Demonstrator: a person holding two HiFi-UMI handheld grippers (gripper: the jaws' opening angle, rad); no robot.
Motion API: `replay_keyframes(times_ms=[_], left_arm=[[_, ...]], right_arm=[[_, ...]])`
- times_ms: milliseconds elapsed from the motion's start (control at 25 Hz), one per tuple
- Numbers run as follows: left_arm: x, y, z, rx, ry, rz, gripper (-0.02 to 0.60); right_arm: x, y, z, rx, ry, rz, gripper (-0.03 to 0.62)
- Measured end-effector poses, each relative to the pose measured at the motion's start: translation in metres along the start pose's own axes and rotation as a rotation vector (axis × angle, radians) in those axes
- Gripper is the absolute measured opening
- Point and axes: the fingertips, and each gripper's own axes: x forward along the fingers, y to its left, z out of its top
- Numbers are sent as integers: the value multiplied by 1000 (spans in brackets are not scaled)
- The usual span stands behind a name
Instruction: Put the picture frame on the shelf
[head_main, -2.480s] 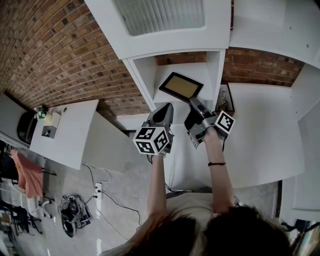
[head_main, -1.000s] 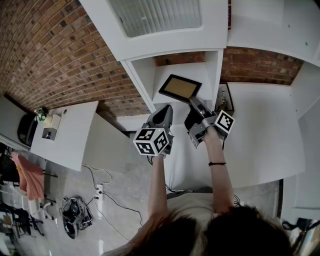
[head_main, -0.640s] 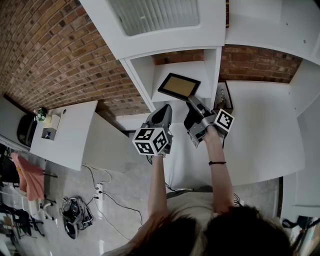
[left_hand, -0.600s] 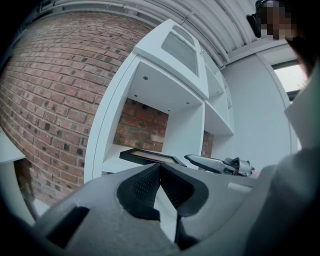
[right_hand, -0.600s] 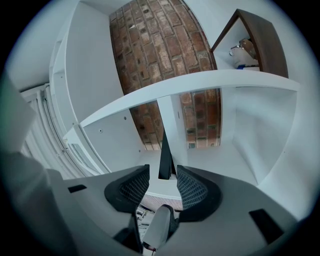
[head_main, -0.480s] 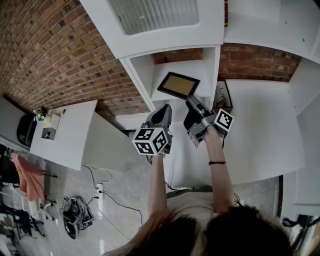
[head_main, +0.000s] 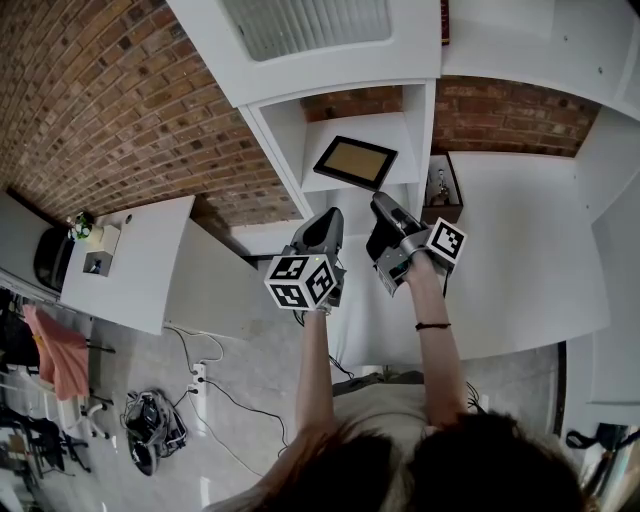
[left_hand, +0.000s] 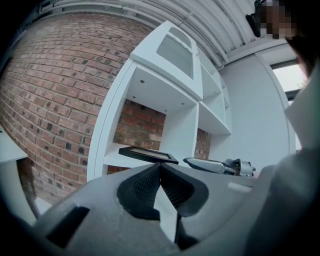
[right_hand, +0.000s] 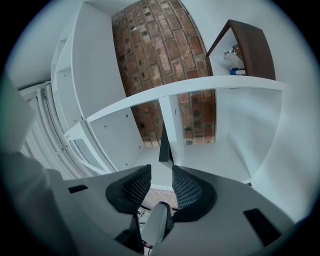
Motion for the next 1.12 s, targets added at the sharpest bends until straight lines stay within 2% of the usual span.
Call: replay_keyframes(times_ms=[160,360,720,1120], left_arm=[[-7,-3,-2,-1,2,8,11],[-8,-15,-8,-11,7,-4,11],[-17,-28,-17,-14,13,-2,11],[-18,-39,-20,-13,13,-6,11]], right_arm=[[-9,1,-7,3,-5,9,80],[-19,4,-6,9,-25,20,50],[-33,9,-11,14,-17,46,21],[-38,19,-13,-34,7,70,9]])
